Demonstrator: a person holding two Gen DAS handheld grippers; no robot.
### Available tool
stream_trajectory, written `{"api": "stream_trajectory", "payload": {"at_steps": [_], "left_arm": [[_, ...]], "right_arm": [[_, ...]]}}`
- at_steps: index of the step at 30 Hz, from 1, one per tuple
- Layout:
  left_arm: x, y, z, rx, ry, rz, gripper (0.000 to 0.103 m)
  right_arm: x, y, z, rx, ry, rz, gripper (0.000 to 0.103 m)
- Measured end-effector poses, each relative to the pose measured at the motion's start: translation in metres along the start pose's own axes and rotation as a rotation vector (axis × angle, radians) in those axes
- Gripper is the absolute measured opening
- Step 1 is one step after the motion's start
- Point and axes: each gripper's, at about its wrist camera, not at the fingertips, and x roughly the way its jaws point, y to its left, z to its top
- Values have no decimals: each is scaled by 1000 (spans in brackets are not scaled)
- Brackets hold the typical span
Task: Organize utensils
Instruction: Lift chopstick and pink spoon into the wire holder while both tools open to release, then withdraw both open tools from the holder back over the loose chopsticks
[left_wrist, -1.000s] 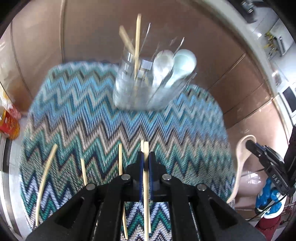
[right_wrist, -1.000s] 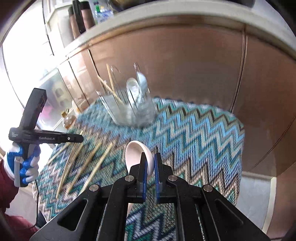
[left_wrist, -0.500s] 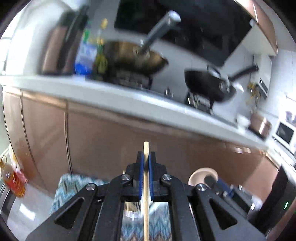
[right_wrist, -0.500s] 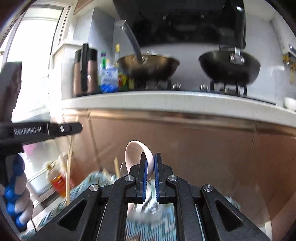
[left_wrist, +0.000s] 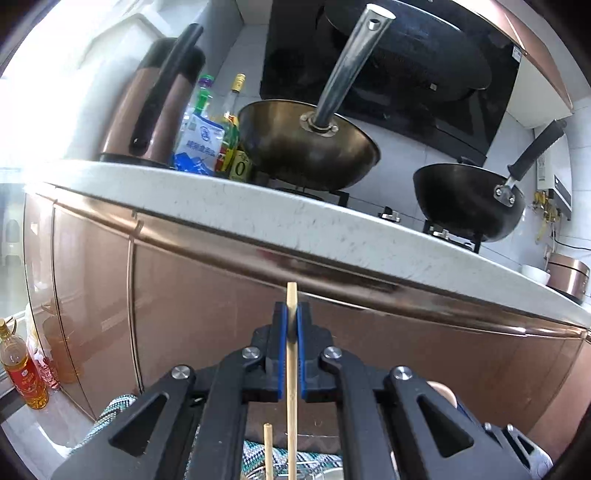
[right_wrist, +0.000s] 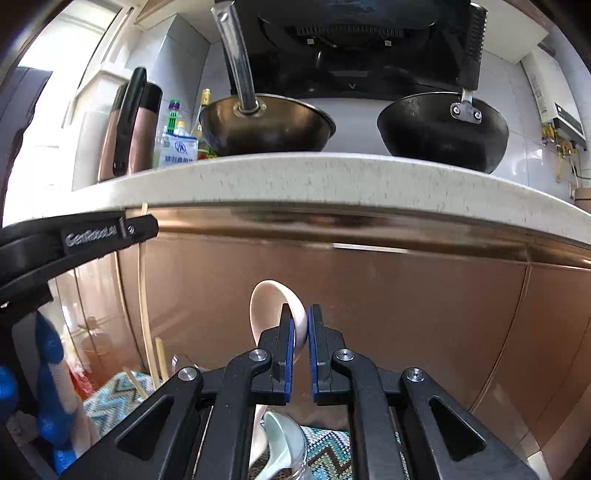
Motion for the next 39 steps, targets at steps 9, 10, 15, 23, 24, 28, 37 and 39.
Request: {"api": "stream_trajectory", "payload": {"at_steps": [9,10,15,23,24,28,37,39], "left_arm": [[-11,17,-24,1,22,-9,22],[-14,19,-22,-5,27,-15,24],[-44,26,-2,15,9,-2,27],[-109,34,37,85,-12,24,37],[-119,34,41,95,-11,23,38],[-153,39,53,130,8,21,40],[-229,67,71,129,0,41,40],[-243,72,72,138,0,50,40]], "right_arm": [[-7,4,-24,16,38,40,26],[-11,4,-23,16,33,38,33],[-36,2,-9,16,9,15,35],[-97,-8,23,39,-28,-15,35],[-104,-10,27,41,-32,-15,35],[-143,-12,42,44,-55,-23,35],[-233,-17,58,65,-109,27,35],[-249,-18,59,70,-121,36,38]]}}
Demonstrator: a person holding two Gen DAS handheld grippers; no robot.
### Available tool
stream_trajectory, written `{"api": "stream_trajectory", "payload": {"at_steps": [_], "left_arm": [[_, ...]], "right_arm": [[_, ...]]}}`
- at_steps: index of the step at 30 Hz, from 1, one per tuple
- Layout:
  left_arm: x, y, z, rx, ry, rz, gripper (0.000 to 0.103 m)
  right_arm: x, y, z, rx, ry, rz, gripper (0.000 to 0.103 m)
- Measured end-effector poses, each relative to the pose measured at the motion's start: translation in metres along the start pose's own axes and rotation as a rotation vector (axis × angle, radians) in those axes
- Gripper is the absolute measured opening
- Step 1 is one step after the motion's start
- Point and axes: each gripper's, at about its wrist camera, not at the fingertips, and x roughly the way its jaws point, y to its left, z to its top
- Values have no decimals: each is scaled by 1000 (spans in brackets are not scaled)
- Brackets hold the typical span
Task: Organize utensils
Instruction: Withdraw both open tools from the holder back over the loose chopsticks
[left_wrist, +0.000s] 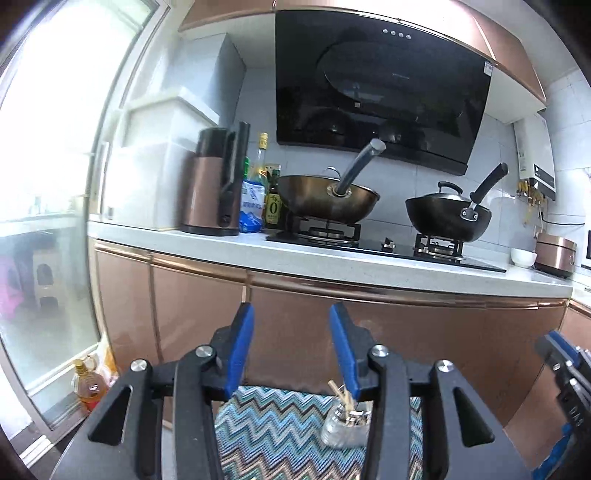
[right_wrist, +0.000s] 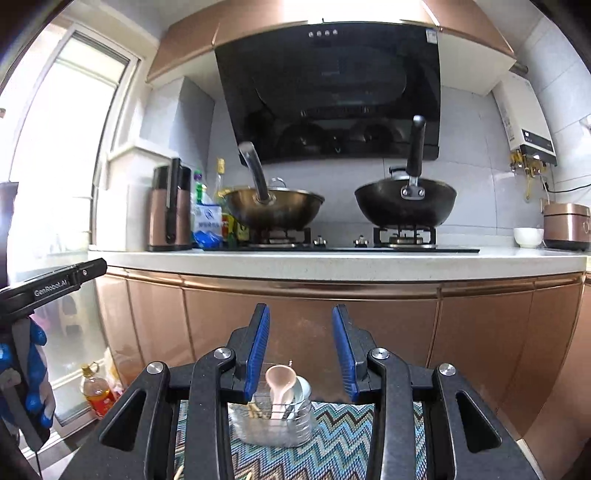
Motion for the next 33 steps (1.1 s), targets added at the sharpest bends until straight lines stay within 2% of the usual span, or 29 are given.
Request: {"api": "stream_trajectory", "payload": {"at_steps": [5,15,22,25,33], "left_arm": [[-33,16,-3,3,4,7,41],[-74,45,-6,-56,-16,2,42],[-96,62,-8,-69,-15,19,42],[-100,68,-11,-66,-3,39,46],[-94,86,-25,-104,62,56,46]], "right_arm": [[-38,-4,4,29,-35,27,50],[-86,-12,1,61,-52,66,57],[-106,-14,-2,47,-47,17,66],[-114,-20,-3,54,-49,-6,67],[-119,-25,-9,49,-29,-43,67]]}}
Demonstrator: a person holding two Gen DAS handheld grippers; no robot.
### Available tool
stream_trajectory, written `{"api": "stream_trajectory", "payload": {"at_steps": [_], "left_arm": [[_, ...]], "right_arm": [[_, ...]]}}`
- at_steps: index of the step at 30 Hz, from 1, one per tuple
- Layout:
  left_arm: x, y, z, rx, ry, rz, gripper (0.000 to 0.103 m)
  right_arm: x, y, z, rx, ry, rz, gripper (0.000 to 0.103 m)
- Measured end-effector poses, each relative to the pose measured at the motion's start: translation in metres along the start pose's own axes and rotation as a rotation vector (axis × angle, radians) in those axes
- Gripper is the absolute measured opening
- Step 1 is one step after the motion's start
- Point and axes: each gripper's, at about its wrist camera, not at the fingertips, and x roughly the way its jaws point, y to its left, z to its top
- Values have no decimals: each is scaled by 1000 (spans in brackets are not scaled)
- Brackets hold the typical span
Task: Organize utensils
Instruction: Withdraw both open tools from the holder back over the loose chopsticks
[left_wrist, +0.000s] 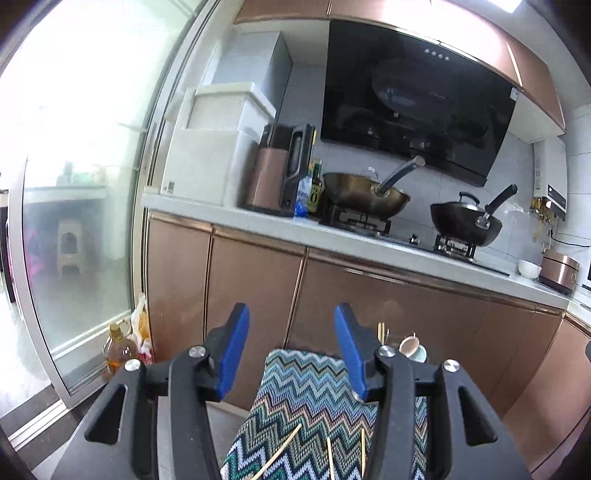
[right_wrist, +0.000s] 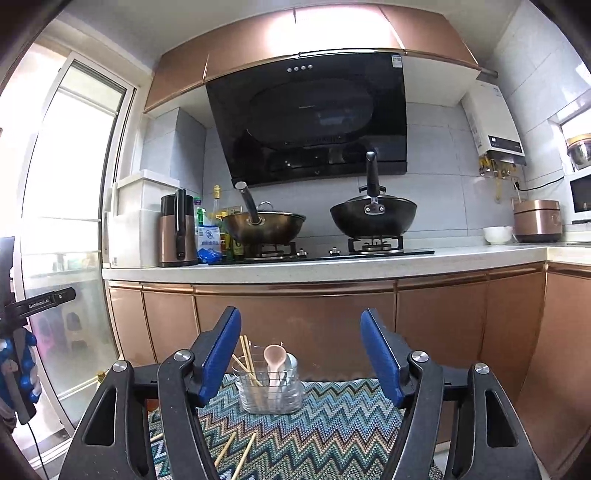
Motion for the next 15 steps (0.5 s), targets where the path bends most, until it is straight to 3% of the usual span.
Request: {"api": "stream_trajectory", "payload": {"at_steps": [15], "left_arm": [[49,-17,-64,72,210,-16,46]], "right_arm": [[39,-2,-47,6,178,2,67]]}}
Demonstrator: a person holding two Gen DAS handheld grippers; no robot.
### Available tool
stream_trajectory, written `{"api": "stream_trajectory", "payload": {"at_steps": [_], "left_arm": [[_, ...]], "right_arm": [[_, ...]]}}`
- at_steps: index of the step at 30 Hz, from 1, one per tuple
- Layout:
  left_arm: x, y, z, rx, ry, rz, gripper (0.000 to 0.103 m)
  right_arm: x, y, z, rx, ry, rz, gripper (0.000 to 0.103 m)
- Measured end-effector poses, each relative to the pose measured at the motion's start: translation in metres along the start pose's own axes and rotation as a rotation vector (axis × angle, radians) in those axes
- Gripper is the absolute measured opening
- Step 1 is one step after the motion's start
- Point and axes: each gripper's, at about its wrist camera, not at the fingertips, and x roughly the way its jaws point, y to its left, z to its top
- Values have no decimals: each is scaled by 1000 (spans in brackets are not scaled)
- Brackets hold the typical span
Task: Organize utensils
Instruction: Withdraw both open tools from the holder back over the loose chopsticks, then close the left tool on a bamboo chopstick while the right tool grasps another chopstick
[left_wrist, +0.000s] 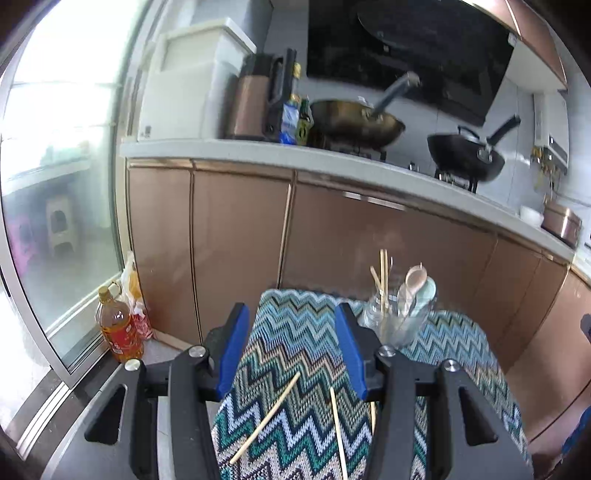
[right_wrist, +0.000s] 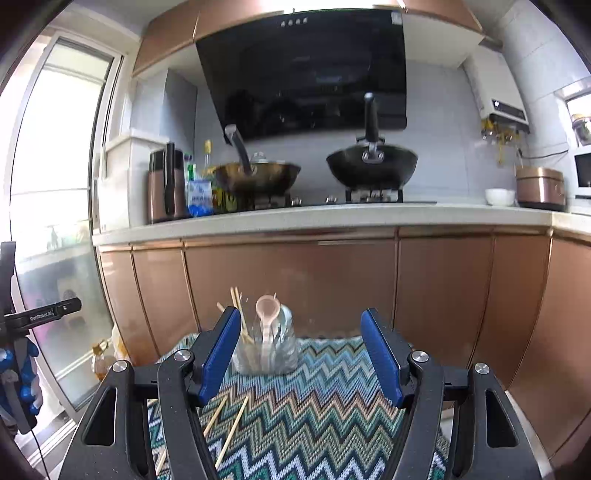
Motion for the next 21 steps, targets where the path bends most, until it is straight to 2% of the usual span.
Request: {"api": "stream_trajectory", "payload": {"at_steps": [4,9,12,19,21], "left_arm": [[24,-8,-14,23,95,-10,46],[58,-16,-31,41,241,-37,46],[79,-22,-41,45,333,-83,46],[146,-23,-65,-21,595,-190,45],[163,-27,-71,-24,651,-206,39]], "right_arm": [[16,6,-11,-2,69,33,67],[47,15,-29,5,203,80,64],[69,20,-40,18,296,119,59],[130,39,-71,42,543,235,44],[149,44,-77,57,603,265,38]]}}
